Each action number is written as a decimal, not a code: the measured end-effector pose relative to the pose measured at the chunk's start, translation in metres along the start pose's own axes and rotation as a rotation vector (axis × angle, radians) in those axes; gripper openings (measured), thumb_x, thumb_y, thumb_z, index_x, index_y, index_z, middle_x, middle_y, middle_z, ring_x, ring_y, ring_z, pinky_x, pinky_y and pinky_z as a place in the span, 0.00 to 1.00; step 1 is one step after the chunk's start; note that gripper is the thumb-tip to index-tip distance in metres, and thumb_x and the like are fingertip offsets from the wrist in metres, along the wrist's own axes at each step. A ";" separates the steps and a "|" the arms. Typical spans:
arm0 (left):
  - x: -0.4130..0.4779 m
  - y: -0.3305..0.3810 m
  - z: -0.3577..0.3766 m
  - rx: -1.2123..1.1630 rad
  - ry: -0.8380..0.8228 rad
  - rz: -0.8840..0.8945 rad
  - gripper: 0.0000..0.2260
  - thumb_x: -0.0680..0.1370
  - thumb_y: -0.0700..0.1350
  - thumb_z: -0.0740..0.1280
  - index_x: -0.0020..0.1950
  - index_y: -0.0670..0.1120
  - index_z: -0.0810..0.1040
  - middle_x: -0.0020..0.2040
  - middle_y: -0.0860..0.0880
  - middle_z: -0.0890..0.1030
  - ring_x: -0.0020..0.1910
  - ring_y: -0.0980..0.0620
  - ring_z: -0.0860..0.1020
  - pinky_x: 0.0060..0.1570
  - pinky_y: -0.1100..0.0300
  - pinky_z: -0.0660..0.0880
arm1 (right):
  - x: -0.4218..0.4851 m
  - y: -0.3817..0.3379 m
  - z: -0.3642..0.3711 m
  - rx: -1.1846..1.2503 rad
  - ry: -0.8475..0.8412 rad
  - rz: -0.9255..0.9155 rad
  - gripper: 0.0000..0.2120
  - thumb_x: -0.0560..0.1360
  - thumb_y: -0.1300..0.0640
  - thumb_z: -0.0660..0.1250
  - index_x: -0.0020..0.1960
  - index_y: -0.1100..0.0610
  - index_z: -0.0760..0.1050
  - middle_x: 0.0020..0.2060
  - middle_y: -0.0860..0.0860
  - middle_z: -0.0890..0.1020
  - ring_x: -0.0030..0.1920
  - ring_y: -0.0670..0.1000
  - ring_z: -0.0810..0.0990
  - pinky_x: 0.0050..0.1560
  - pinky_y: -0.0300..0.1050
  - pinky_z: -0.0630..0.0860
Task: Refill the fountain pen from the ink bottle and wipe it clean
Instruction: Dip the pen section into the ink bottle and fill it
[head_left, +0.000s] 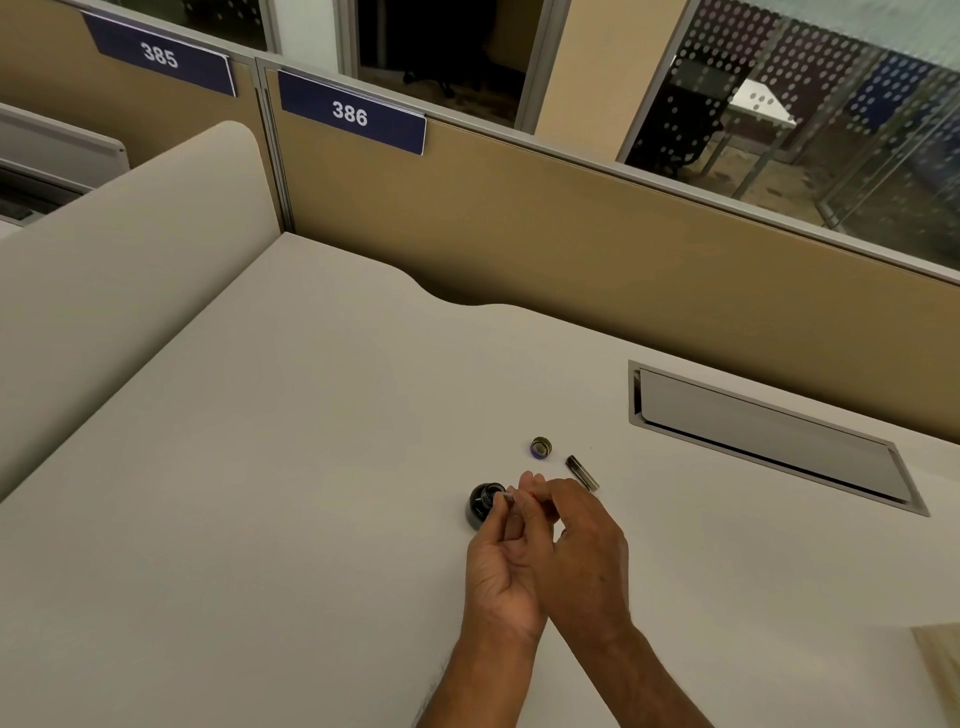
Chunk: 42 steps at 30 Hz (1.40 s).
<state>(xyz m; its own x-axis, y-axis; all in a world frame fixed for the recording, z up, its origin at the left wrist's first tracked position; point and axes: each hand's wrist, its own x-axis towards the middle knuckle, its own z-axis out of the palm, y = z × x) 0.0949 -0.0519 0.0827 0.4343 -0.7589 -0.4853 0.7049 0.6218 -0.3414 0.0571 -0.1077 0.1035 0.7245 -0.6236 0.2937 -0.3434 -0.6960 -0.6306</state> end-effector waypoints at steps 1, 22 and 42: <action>-0.002 -0.001 0.003 -0.008 -0.006 0.005 0.17 0.78 0.43 0.67 0.64 0.37 0.79 0.54 0.39 0.85 0.57 0.41 0.84 0.44 0.41 0.84 | 0.000 0.000 0.000 0.003 0.001 0.002 0.01 0.76 0.55 0.72 0.46 0.52 0.81 0.38 0.45 0.83 0.40 0.45 0.81 0.42 0.28 0.72; -0.004 -0.002 0.007 0.000 0.036 0.037 0.13 0.78 0.43 0.67 0.58 0.38 0.81 0.50 0.39 0.87 0.47 0.42 0.87 0.43 0.44 0.85 | -0.004 0.005 0.001 0.013 -0.010 -0.030 0.04 0.78 0.58 0.69 0.51 0.54 0.81 0.42 0.45 0.83 0.44 0.44 0.81 0.45 0.38 0.80; -0.008 0.000 0.010 -0.004 0.046 0.046 0.13 0.79 0.43 0.65 0.59 0.37 0.81 0.50 0.38 0.86 0.43 0.40 0.87 0.33 0.45 0.83 | -0.004 0.001 -0.001 0.007 0.003 -0.004 0.03 0.78 0.56 0.69 0.44 0.52 0.79 0.37 0.43 0.81 0.40 0.43 0.79 0.40 0.34 0.76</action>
<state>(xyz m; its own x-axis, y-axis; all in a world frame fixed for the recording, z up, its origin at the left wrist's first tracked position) 0.0971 -0.0483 0.0950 0.4400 -0.7199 -0.5367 0.6822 0.6567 -0.3215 0.0536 -0.1065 0.1026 0.7239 -0.6217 0.2990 -0.3358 -0.6962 -0.6345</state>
